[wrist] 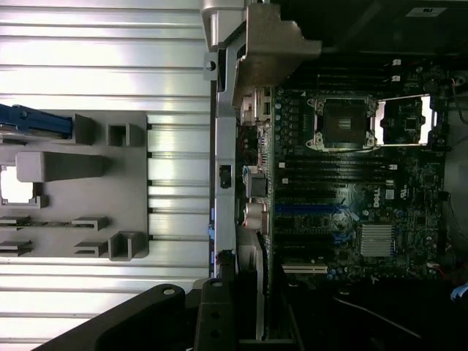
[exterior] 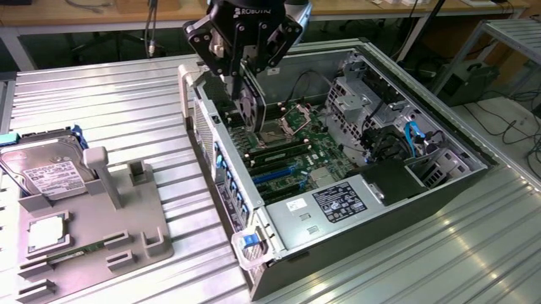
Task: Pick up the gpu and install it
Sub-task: 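Pick up the gpu and move the gpu toward the slot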
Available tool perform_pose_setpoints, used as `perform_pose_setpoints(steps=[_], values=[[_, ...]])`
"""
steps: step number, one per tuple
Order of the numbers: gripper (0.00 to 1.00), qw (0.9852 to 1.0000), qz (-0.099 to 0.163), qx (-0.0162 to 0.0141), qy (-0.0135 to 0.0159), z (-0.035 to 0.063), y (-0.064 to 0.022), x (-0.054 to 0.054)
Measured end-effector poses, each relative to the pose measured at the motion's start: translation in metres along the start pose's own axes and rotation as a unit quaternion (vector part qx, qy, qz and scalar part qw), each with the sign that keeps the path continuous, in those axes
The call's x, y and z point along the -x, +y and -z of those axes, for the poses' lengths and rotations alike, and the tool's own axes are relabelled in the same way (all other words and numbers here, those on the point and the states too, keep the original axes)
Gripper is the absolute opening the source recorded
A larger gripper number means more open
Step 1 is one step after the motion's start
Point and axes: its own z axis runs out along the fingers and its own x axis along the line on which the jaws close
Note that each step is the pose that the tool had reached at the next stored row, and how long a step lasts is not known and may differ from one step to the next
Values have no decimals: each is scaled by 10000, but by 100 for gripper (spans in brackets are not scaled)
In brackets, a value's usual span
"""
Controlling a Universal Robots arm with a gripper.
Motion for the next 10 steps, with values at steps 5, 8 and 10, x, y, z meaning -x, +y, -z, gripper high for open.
perform_pose_setpoints(steps=[5, 8, 10], values=[[28, 10000, 62, 1, 1, -2, -1, 39], [28, 10000, 64, 0, 1, -2, -1, 56], [28, 10000, 66, 0, 1, -3, -1, 71]])
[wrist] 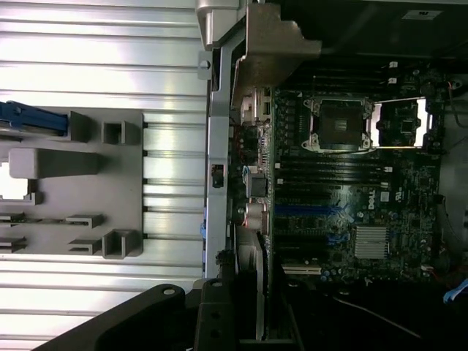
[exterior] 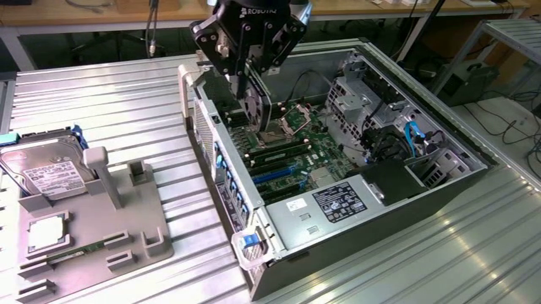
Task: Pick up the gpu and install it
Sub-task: 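Pick up the gpu and move the gpu toward the slot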
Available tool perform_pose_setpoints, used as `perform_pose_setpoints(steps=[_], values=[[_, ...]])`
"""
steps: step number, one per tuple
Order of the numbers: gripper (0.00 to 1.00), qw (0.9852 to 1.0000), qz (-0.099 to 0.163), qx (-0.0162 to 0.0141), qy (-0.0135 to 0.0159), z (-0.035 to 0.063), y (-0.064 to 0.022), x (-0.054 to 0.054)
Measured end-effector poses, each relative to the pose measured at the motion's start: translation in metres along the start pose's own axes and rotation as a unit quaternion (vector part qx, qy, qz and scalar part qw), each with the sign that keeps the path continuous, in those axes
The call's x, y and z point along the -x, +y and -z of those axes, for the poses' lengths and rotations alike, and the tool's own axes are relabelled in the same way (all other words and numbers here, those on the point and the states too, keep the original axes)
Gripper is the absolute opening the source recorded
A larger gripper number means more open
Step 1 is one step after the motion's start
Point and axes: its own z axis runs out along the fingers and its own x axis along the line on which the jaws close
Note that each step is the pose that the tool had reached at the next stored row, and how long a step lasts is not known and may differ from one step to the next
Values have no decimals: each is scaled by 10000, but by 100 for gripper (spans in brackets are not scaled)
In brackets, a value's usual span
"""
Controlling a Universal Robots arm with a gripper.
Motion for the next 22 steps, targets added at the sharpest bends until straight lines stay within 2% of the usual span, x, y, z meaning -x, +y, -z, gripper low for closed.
perform_pose_setpoints(steps=[14, 22], values=[[28, 10000, 10, 0, 0, -1, -4, 119], [28, 10000, 17, 0, 0, -2, -8, 232]])
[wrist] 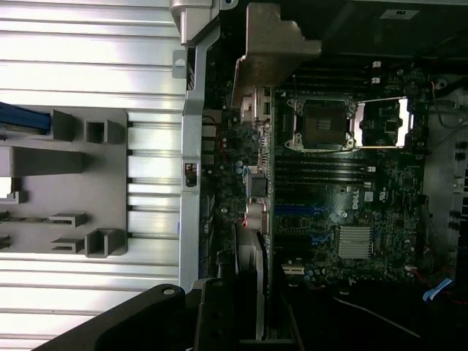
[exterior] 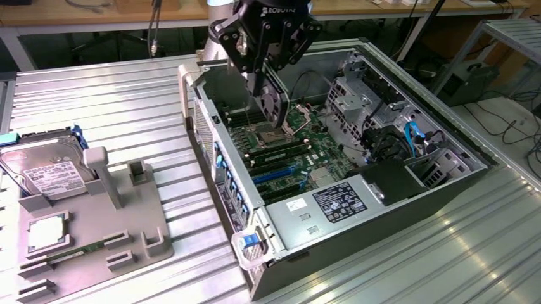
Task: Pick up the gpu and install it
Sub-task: 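Pick up the gpu and move the gpu toward the slot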
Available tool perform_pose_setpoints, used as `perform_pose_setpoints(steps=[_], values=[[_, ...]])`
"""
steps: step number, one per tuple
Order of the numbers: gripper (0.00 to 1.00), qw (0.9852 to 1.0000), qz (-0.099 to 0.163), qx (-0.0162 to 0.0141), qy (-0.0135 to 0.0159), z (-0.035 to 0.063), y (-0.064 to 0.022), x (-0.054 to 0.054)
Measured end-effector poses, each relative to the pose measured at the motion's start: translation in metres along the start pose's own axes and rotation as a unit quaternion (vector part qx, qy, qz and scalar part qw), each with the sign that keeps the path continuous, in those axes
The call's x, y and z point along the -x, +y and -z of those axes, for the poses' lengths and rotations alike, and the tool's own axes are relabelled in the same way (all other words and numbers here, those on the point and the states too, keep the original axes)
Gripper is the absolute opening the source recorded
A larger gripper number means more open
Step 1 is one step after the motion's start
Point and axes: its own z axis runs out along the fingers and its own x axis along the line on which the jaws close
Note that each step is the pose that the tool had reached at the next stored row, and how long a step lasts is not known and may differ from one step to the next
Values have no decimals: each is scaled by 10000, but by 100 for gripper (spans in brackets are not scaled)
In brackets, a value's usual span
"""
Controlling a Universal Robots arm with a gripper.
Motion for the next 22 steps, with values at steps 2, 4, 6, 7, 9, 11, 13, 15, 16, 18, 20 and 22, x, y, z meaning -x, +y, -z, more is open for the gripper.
perform_pose_setpoints(steps=[2, 4, 6, 7, 9, 11, 13, 15, 16, 18, 20, 22], values=[[28, 10000, 1, 0, 0, 0, 0, 22], [28, 10000, 1, 0, 0, -1, -2, 49], [28, 10000, 2, 0, 0, -2, -2, 75], [28, 10000, 1, 0, 0, -2, -3, 90], [28, 10000, 2, 0, 0, -2, -4, 117], [28, 10000, 2, 0, 0, -3, -5, 138], [28, 10000, 2, 0, 0, -4, -5, 160], [28, 10000, 1, 0, 0, -5, -6, 187], [28, 10000, 2, 1, 0, -6, -7, 201], [28, 10000, 1, 0, 0, -7, -8, 240], [28, 10000, 2, 1, 0, -8, -10, 280], [28, 10000, 2, 0, 0, -9, -11, 309]])
